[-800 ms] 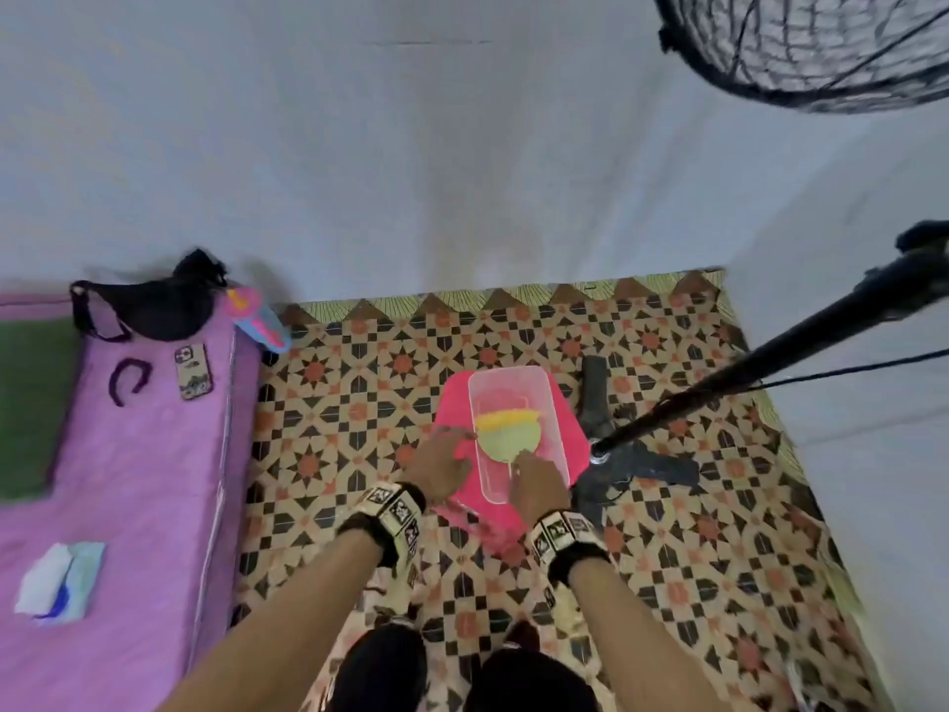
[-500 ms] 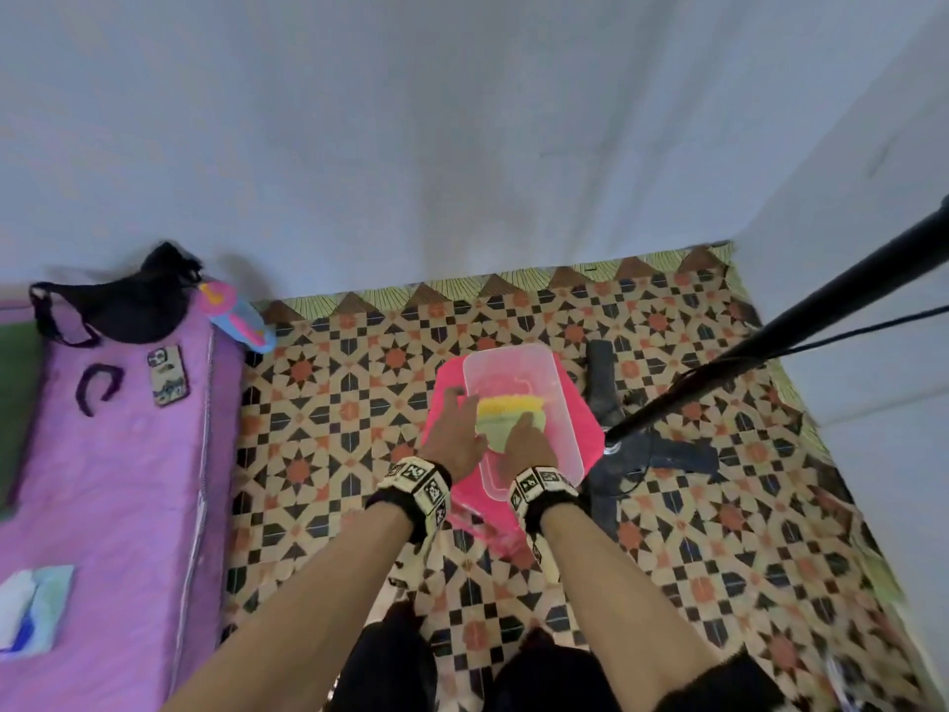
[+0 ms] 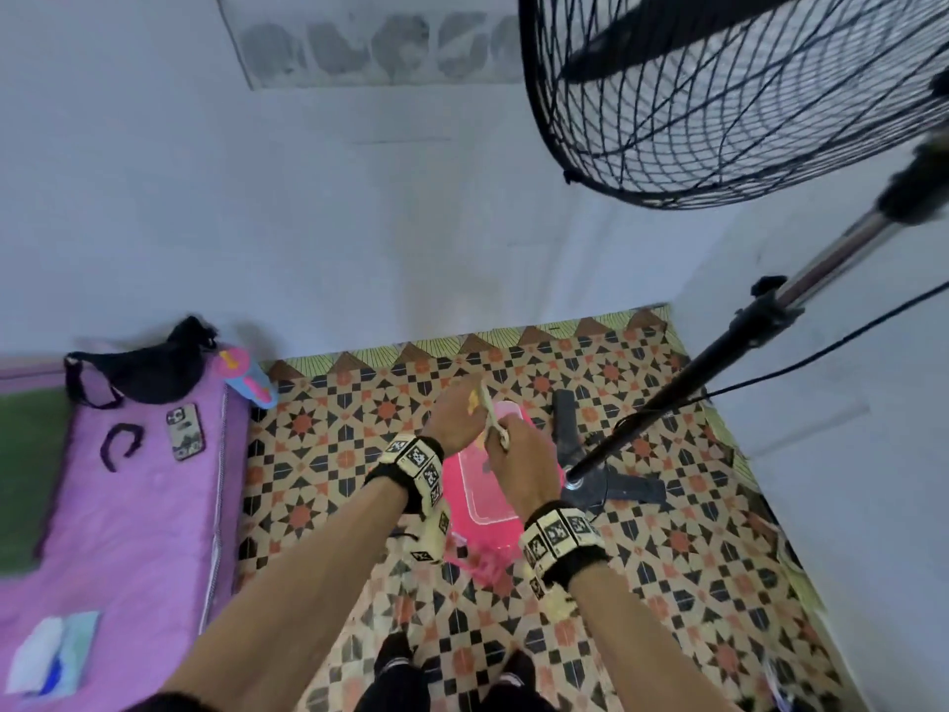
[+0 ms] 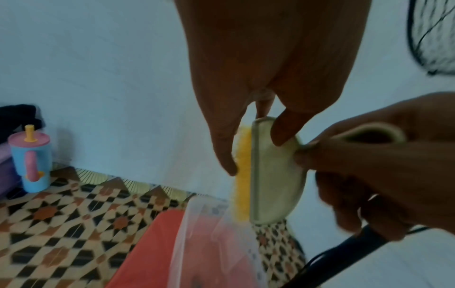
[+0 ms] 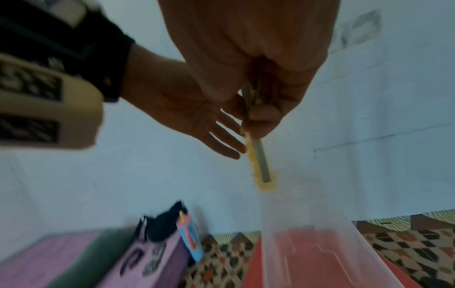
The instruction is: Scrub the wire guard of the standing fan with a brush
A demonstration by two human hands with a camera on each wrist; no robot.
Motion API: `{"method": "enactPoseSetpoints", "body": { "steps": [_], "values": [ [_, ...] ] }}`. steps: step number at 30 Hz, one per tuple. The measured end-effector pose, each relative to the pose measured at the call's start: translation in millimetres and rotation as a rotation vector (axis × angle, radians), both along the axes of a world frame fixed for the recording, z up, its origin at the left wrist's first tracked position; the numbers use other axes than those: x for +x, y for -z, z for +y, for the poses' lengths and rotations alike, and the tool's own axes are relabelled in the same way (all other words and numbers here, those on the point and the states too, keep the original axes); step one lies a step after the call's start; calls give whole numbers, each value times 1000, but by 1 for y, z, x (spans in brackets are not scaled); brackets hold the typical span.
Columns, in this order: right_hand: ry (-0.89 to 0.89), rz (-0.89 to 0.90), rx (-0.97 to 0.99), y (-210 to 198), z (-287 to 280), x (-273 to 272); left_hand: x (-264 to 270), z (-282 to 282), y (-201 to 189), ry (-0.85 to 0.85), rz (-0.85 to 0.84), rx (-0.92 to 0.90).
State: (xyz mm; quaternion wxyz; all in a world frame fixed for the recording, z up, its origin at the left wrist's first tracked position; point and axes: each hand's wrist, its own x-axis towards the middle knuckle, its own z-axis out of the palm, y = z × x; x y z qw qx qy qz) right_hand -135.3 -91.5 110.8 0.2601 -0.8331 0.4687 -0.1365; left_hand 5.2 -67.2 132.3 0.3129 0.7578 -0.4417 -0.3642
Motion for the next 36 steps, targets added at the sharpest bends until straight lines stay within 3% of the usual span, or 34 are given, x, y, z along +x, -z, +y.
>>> {"method": "enactPoseSetpoints", "body": {
  "steps": [3,7,11,13,15,17,19,23,26,31,36],
  "values": [
    [76,-218,-72,-86,1,1,10,-3,-82,-9,23,-140],
    [95,-469,-11,-186,-3,-8,21,8,-193,51,-182,-364],
    [82,-745,-167,-306,-13,-20,17,20,-340,36,-502,-943],
    [64,-781,-267,-366,-14,-26,5,19,-425,7,-607,-1254],
    [-7,-798,-300,-418,-8,-30,-5,9,-500,-2,-723,-1416],
    [-62,-850,-382,-457,-3,-38,-12,-10,-558,38,-727,-1339],
    [-88,-916,-489,-490,-1,-49,-22,-24,-604,120,-627,-1112],
    [-100,-1029,-575,-548,-11,-82,-54,-37,-666,247,-449,-837],
    [-50,-1131,-598,-582,-27,-107,-74,-44,-682,220,-408,-791],
    [157,-1320,-651,-645,-66,-140,-91,-66,-687,137,-587,-778],
    [284,-1241,-902,-707,-99,-168,-109,-77,-706,171,-741,-718]
  ]
}}
